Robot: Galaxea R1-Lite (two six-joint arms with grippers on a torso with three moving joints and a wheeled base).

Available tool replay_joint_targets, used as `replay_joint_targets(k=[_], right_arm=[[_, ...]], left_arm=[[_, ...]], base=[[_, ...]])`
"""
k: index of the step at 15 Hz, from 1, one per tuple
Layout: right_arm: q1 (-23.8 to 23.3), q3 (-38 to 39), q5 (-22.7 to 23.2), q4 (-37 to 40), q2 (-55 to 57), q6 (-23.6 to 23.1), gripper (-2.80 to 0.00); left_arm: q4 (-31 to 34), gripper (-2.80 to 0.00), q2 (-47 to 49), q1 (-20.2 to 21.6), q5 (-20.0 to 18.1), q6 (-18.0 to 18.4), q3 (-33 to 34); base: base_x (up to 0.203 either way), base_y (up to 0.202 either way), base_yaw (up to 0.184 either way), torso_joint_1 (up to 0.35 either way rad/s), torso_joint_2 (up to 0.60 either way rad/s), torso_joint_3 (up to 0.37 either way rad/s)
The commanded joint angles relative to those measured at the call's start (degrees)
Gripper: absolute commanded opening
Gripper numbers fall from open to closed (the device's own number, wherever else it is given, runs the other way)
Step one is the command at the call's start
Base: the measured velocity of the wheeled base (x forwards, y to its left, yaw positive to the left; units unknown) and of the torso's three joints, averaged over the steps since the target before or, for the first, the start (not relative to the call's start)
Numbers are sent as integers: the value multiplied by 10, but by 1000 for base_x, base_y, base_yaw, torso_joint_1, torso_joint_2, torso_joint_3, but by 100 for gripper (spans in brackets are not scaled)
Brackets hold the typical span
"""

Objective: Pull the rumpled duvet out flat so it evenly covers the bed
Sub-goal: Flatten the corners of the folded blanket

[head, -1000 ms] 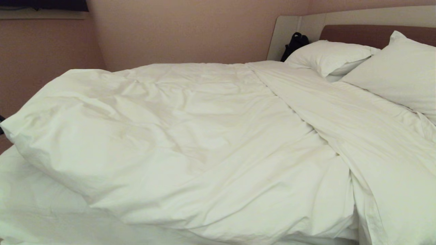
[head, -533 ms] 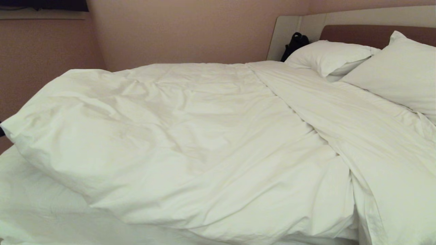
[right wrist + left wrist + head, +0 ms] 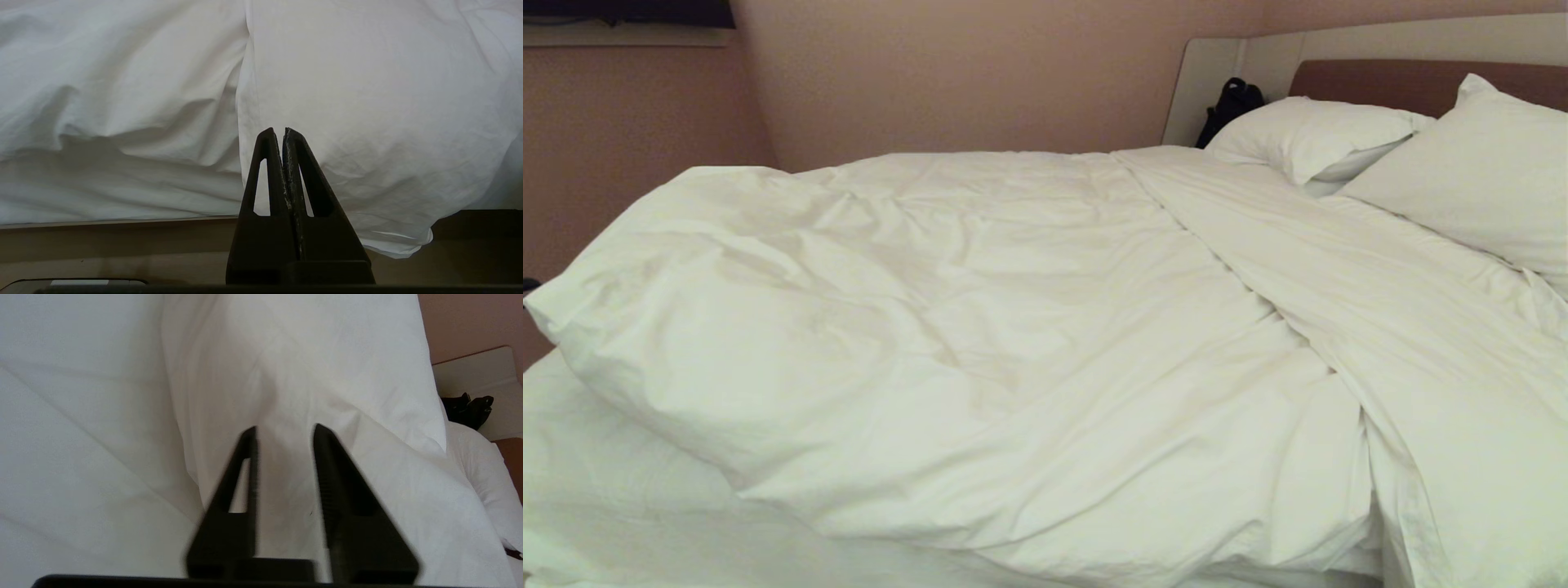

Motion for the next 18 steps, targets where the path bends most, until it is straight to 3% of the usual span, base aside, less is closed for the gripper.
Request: replay_joint_targets(k=[1, 11, 18], right_arm=[[0, 0, 0, 0, 0, 0, -280], [0, 0, 0, 0, 0, 0, -280], [1, 0, 0, 0, 0, 0, -280]], left_arm=[[-8, 0, 2, 1, 2, -3, -1], [-11, 0, 38, -3, 3, 0, -1], [-11, 0, 91, -66, 15, -4, 0]], base=[[0, 0, 0, 0, 0, 0], [0, 0, 0, 0, 0, 0], [0, 0, 0, 0, 0, 0]])
